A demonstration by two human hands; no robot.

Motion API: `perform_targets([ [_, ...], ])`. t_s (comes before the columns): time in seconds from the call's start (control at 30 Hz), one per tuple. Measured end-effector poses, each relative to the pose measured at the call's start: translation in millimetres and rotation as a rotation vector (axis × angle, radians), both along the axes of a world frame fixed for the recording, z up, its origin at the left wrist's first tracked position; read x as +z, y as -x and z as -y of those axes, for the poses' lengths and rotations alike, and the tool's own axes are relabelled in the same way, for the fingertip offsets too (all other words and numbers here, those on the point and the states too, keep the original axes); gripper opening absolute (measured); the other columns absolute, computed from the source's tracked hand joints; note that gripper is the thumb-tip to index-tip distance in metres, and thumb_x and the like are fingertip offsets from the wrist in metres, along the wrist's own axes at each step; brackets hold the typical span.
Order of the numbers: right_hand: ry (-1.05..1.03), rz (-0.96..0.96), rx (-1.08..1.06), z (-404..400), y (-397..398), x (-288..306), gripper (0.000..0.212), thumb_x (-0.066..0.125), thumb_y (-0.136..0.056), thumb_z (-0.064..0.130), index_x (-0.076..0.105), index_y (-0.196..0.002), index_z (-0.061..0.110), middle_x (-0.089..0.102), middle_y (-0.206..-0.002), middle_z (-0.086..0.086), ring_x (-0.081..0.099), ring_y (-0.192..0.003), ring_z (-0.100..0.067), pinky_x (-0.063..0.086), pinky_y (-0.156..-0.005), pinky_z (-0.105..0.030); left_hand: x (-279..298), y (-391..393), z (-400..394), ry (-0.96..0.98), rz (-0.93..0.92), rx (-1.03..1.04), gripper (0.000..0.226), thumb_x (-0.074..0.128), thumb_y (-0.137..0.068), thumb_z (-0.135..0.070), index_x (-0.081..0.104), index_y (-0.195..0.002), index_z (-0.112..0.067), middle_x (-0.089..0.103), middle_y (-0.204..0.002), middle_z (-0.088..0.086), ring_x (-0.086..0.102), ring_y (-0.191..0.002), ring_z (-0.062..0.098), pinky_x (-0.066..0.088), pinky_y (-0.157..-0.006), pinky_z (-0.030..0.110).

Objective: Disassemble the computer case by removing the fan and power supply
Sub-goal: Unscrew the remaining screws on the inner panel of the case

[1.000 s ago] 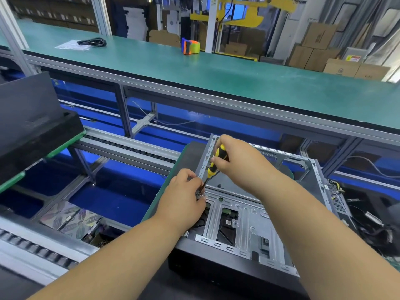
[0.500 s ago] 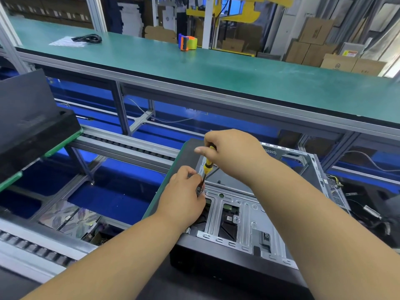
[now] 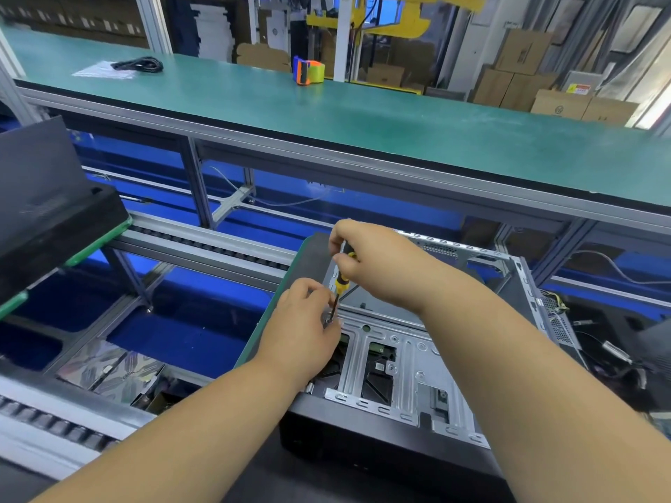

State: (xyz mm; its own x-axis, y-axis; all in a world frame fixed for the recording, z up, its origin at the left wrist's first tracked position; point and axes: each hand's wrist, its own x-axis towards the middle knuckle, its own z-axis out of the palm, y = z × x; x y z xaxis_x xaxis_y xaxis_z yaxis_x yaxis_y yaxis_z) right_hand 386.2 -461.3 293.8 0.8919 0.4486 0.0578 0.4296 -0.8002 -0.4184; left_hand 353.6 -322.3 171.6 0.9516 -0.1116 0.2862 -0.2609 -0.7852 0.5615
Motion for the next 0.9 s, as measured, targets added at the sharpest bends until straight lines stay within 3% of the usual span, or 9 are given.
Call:
perform_targets([
  [0.13, -0.018, 0.005, 0.014, -5.8, 0.0, -0.4, 0.004, 0.050, -0.097, 0.019, 0.052, -0.100, 0.020, 0.055, -0.082, 0.008, 0.050, -0.072, -0.009, 0.038, -0.060, -0.027, 13.3, 3.4, 0.6, 0.383, 0.010, -0.155, 0.018, 0.056, -0.096, -0.032, 0.051, -0.114, -0.032, 0.051, -0.110, -0.022, 0.050, -0.104, 0.000, 0.042, -0.084, 0.017],
  [0.2, -0.025, -0.003, 0.005, -4.9, -0.6, -0.7, 0.003, 0.050, -0.097, 0.020, 0.051, -0.099, 0.021, 0.051, -0.080, 0.010, 0.046, -0.069, -0.006, 0.033, -0.057, -0.026, 22.3, 3.1, 3.0, 0.634, -0.045, -0.242, 0.026, 0.051, -0.100, -0.028, 0.056, -0.124, -0.037, 0.062, -0.114, -0.013, 0.057, -0.110, 0.002, 0.046, -0.091, 0.017],
  [0.27, -0.030, -0.012, 0.002, -3.7, -1.0, -0.5, 0.002, 0.049, -0.097, 0.020, 0.050, -0.098, 0.022, 0.051, -0.081, 0.009, 0.046, -0.070, -0.007, 0.032, -0.057, -0.027, 30.3, -0.9, 4.1, 0.730, -0.063, -0.251, 0.027, 0.050, -0.101, -0.028, 0.061, -0.119, -0.045, 0.069, -0.107, -0.009, 0.062, -0.101, 0.002, 0.048, -0.086, 0.015],
  [0.4, -0.016, 0.000, 0.001, -2.6, -0.6, -1.1, 0.001, 0.049, -0.097, 0.022, 0.048, -0.097, 0.022, 0.051, -0.082, 0.008, 0.046, -0.071, -0.009, 0.032, -0.057, -0.027, 35.5, -10.6, -0.1, 0.736, -0.088, -0.216, 0.024, 0.058, -0.098, -0.017, 0.072, -0.101, -0.036, 0.069, -0.081, -0.013, 0.058, -0.076, -0.003, 0.044, -0.071, 0.009],
  [0.53, -0.001, 0.051, -0.054, -4.2, 1.3, -4.5, 0.005, 0.048, -0.096, 0.026, 0.047, -0.096, 0.022, 0.054, -0.081, 0.005, 0.050, -0.073, -0.019, 0.034, -0.056, -0.032, 38.4, -15.9, -4.1, 0.716, -0.065, -0.206, 0.028, 0.066, -0.091, -0.013, 0.073, -0.087, -0.040, 0.070, -0.077, -0.011, 0.060, -0.073, -0.004, 0.045, -0.067, 0.009],
  [0.73, 0.188, 0.233, -0.212, -15.8, 3.2, -6.5, 0.040, 0.037, -0.096, 0.063, 0.045, -0.087, 0.024, 0.051, -0.070, 0.006, 0.053, -0.073, -0.022, 0.031, -0.059, -0.033, 38.9, -20.2, -1.7, 0.699, -0.060, -0.094, 0.022, 0.069, -0.087, -0.013, 0.067, -0.079, -0.034, 0.073, -0.079, -0.014, 0.066, -0.075, -0.003, 0.046, -0.064, 0.007],
  [0.83, 0.228, 0.207, -0.257, -19.0, 3.0, -3.0, 0.041, 0.036, -0.096, 0.064, 0.047, -0.088, 0.025, 0.050, -0.072, 0.007, 0.052, -0.077, -0.023, 0.032, -0.060, -0.033, 39.3, -19.1, 3.6, 0.645, -0.024, -0.080, 0.026, 0.072, -0.083, -0.012, 0.061, -0.078, -0.035, 0.069, -0.075, -0.023, 0.063, -0.071, -0.008, 0.043, -0.061, 0.004],
  [0.9, 0.208, 0.216, -0.286, -17.7, 4.3, -1.7, 0.038, 0.041, -0.096, 0.061, 0.049, -0.094, 0.024, 0.053, -0.080, 0.004, 0.050, -0.080, -0.023, 0.034, -0.062, -0.033, 37.4, -18.8, 6.6, 0.636, 0.013, -0.085, 0.027, 0.074, -0.079, -0.011, 0.060, -0.077, -0.034, 0.067, -0.073, -0.019, 0.060, -0.067, -0.004, 0.045, -0.061, 0.007],
])
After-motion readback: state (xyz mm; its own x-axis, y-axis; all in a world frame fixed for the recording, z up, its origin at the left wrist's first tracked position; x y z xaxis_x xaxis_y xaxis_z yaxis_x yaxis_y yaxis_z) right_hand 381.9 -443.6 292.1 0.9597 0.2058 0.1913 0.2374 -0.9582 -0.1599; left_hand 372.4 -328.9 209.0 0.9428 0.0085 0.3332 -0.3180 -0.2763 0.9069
